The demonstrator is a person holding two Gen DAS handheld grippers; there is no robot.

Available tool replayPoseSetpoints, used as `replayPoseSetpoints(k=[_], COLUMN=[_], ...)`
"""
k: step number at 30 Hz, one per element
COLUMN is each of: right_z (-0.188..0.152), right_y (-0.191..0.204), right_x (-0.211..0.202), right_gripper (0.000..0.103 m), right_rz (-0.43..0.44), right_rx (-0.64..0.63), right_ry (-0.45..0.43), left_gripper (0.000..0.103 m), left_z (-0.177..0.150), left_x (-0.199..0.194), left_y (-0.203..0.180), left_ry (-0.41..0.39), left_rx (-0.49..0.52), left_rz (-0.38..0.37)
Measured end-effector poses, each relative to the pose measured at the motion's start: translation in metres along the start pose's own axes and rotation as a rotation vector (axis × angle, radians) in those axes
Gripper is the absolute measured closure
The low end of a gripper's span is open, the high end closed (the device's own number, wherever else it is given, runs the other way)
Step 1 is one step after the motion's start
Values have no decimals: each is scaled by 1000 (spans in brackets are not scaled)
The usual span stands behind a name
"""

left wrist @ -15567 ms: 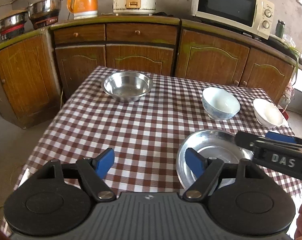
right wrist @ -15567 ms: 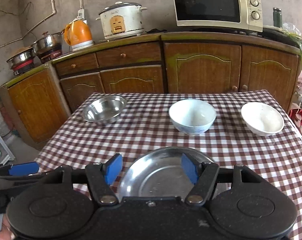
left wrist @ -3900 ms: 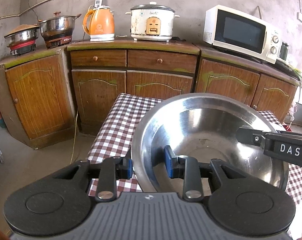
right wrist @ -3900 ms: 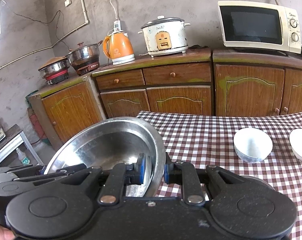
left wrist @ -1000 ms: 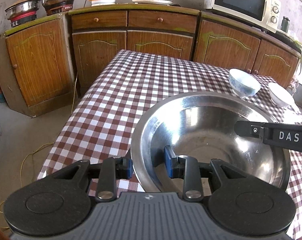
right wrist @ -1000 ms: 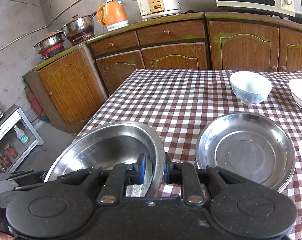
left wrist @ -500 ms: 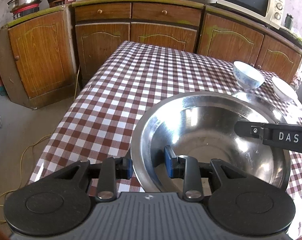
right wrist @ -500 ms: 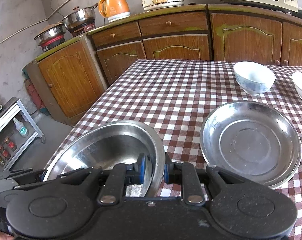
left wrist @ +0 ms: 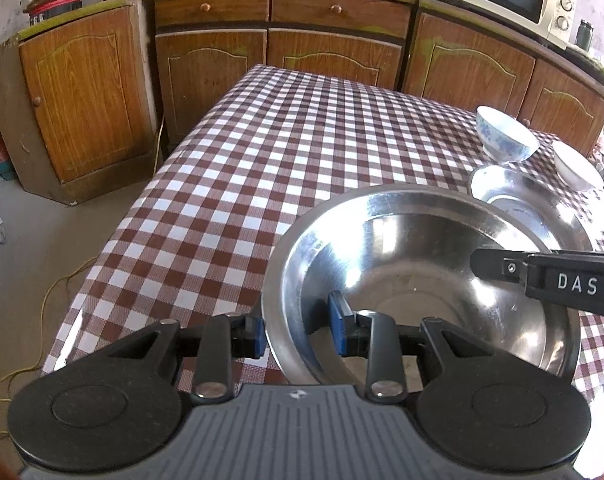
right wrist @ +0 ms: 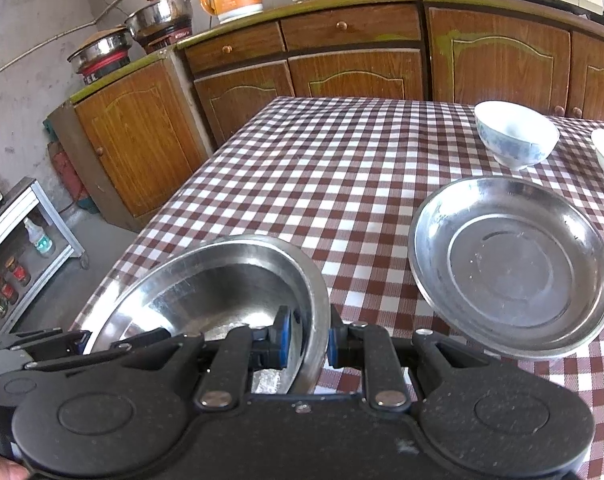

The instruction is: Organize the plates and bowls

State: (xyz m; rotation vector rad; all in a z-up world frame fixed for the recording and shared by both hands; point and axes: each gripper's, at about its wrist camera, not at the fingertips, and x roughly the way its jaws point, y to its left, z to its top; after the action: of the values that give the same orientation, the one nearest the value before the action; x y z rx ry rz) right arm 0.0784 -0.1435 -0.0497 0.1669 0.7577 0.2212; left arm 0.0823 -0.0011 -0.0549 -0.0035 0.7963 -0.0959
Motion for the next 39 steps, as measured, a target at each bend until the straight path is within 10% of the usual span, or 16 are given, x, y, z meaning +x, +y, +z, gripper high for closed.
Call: replayPoseSetpoints(k=[39], right_z=[-18], right_y=[-6], right_x=[19], right_gripper=[80], right_rz=[-1], right_rx=[5], right_ry=[69], left_gripper=[67], left_z=[-15], left_x=[22], left_y=[-2], left_ry=[50], left_rx=[11], left_rz=[20])
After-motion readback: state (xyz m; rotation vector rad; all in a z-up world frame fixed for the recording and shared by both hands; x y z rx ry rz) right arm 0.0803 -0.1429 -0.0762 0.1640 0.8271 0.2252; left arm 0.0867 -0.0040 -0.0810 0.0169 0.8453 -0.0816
